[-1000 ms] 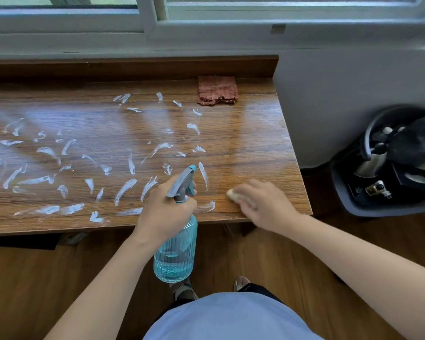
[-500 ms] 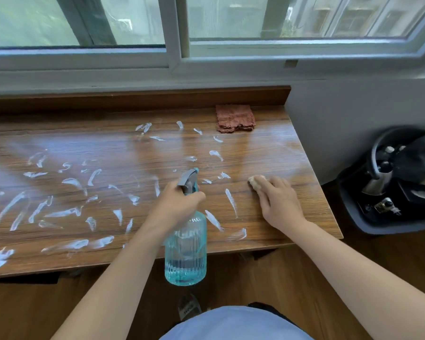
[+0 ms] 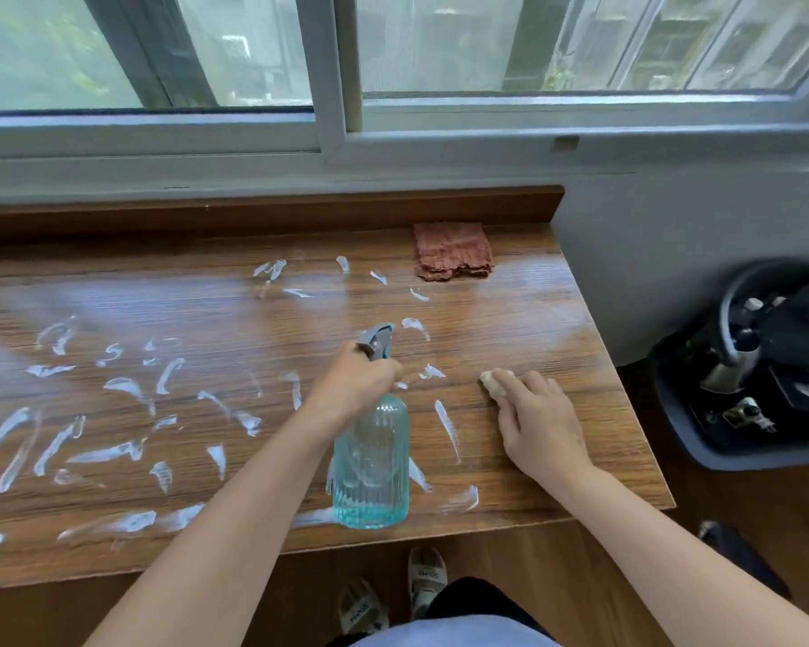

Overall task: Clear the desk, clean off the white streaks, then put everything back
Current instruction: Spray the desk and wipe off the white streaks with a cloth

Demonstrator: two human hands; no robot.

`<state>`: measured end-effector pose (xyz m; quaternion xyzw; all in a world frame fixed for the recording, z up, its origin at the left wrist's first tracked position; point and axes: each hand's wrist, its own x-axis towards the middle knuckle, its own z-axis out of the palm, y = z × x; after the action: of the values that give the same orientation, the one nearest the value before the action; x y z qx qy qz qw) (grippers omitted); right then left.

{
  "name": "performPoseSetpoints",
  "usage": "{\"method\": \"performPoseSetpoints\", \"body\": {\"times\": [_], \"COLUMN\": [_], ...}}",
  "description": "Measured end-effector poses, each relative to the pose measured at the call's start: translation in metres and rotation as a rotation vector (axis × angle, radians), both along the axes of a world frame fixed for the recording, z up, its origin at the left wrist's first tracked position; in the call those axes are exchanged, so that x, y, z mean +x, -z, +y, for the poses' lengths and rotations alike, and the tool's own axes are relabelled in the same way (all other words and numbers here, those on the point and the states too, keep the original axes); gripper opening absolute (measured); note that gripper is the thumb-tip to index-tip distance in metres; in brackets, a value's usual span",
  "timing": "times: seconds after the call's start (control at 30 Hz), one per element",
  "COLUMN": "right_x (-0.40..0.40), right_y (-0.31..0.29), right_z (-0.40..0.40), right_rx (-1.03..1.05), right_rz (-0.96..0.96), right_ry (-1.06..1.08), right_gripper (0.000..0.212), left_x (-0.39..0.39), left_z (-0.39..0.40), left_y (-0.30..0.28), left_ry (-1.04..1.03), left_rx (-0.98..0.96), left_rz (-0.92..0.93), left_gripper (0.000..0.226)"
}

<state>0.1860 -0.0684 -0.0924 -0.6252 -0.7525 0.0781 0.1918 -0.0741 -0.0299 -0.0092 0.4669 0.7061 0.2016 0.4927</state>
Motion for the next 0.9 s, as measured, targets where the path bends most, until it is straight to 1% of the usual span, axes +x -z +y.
{"method": "performPoseSetpoints", "body": {"times": [0.07,0.17,0.23,0.3,0.4,0.43,0.5,0.57,0.63,0.7,0.73,0.8,0.9], "right_x": [0.0,0.0,-0.002,-0.006,-0.024,-0.034,-0.057,-0.077,-0.089,-0.094,-0.094,-0.09,-0.077], "right_y": [-0.004,-0.015,-0.017,-0.017,-0.014,-0.013,-0.01,-0.009,-0.012,-0.017,-0.018,-0.019,-0.024], "right_z": [0.009,0.036,0.067,0.101,0.149,0.162,0.179,0.189,0.198,0.2,0.196,0.179,0.154], "right_rx": [-0.03,-0.102,-0.125,-0.164,-0.157,-0.157,-0.187,-0.196,-0.166,-0.153,-0.162,-0.191,-0.268], "right_rz": [0.084,0.251,0.283,0.255,0.162,0.13,0.064,0.013,0.002,0.0,0.002,-0.01,-0.098], "right_ry": [-0.017,0.017,0.044,0.092,0.116,0.087,-0.038,-0.154,-0.144,-0.094,-0.112,-0.234,-0.389], "right_gripper": [0.034,0.037,0.033,0.029,0.03,0.03,0.03,0.029,0.027,0.028,0.028,0.027,0.028], "left_x": [0.0,-0.004,-0.007,-0.012,-0.022,-0.026,-0.035,-0.043,-0.051,-0.06,-0.064,-0.072,-0.077], "left_z": [-0.002,-0.007,-0.009,-0.013,-0.015,-0.013,-0.009,-0.005,-0.001,0.001,0.003,0.005,0.008], "left_y": [-0.004,-0.005,-0.01,-0.016,-0.026,-0.028,-0.031,-0.031,-0.029,-0.026,-0.025,-0.024,-0.025], "left_ry": [-0.011,-0.048,-0.061,-0.069,-0.062,-0.06,-0.065,-0.049,-0.015,0.002,0.011,0.029,0.063], "left_rx": [-0.013,0.009,0.025,0.044,0.085,0.085,0.081,0.096,0.117,0.138,0.14,0.138,0.147], "left_rz": [-0.006,-0.087,-0.112,-0.121,-0.126,-0.114,-0.112,-0.119,-0.12,-0.137,-0.147,-0.161,-0.181], "left_gripper": [0.015,0.014,0.014,0.015,0.022,0.028,0.034,0.032,0.026,0.018,0.015,0.014,0.012]}}
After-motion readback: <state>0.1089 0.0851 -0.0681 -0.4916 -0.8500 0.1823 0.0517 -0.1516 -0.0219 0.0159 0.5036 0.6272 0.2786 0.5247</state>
